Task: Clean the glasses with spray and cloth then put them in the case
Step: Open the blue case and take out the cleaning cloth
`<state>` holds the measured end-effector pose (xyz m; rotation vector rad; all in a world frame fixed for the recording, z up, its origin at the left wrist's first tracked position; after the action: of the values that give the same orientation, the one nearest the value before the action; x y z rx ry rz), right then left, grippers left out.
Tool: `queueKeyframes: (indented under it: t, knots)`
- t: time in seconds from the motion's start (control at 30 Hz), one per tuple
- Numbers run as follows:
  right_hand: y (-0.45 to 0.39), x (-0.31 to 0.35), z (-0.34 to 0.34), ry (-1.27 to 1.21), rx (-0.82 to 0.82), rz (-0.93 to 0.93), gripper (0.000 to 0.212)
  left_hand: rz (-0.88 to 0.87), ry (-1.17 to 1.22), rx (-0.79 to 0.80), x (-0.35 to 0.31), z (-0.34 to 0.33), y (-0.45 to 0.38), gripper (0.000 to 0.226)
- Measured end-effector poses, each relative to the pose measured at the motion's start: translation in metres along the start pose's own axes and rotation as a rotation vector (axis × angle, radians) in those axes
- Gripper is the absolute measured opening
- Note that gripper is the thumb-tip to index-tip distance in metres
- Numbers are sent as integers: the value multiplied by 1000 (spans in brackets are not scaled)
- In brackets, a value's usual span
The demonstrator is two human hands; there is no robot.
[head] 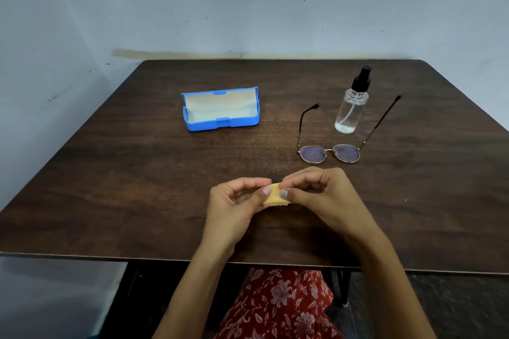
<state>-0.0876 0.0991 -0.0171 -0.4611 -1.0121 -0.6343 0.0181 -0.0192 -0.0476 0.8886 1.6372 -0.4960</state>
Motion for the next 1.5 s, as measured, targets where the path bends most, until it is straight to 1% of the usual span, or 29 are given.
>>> queueKeyframes:
  t: [0.07, 0.13, 0.27, 0.37, 0.43, 0.5, 0.67, 0.77, 0.87, 0.93, 1.0, 1.07, 1.1, 1.17, 1.2, 1.27, 1.33, 1.37, 1.43, 1.5]
  knots:
    - [1, -1, 1, 63, -6, -10, 11, -70, -161, 2, -4, -1, 2, 16]
    - [1, -1, 1, 118, -24, -9, 13, -189, -360, -6, -13, -4, 6, 18]
    - [2, 3, -2, 209, -72, -10, 14, -363, -574, 11, -26, -16, 14, 20]
    - [2, 4, -4, 286, -81, -12, 12, -443, -763, 23, -30, -24, 17, 21]
    - [2, 4, -5, 302, -77, -17, 12, -466, -889, 34, -30, -27, 17, 21]
    - [2, 4, -6, 320, -65, -24, 12, -472, -958, 43, -28, -28, 17, 22]
    - [1, -1, -4, 369, -79, -77, 11, -492, -1019, 55, -27, -29, 15, 20]
    - [0, -5, -3, 361, -95, -107, 10, -462, -1051, 50, -26, -29, 13, 18]
    - [-1, -4, -3, 371, -94, -105, 11, -439, -1140, 19, -27, -32, 14, 20]
    - [1, -3, -2, 357, -63, -85, 11, -444, -1211, 2, -28, -40, 17, 22]
    - [5, -3, 7, 299, -35, -65, 11, -457, -1197, -26, -31, -51, 23, 24]
    - [10, -9, 28, 282, -53, -84, 6, -513, -1098, -40, -36, -66, 33, 25]
    - [12, -15, 44, 282, -76, -114, 2, -549, -1037, -24, -37, -77, 37, 25]
    - [16, -32, 80, 292, -130, -200, 8, -566, -868, 65, -31, -98, 41, 25]
    - [17, -41, 100, 321, -165, -247, 11, -542, -763, 132, -26, -111, 42, 27]
    - [18, -55, 145, 415, -245, -324, 17, -439, -571, 260, -11, -139, 37, 34]
    - [11, -64, 181, 492, -308, -353, 19, -328, -467, 355, 7, -172, 29, 42]
    - [5, -67, 194, 506, -326, -350, 16, -298, -456, 369, 14, -187, 23, 45]
    - [-15, -71, 209, 453, -333, -317, 11, -252, -459, 356, 24, -216, 10, 55]
    - [-40, -74, 212, 303, -289, -246, 22, -179, -443, 346, 30, -241, -3, 71]
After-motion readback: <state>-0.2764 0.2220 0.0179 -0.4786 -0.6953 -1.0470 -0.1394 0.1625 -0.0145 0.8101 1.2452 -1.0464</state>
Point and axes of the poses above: each hand's wrist, its own y-axis away from the middle knuckle, its own z-axis out of the back of the hand, x = y × z, the point moved 9 cm from there along -y, towards the middle knuckle, and after that the axes turned 9 degrees about y, right-handed, at the moved point
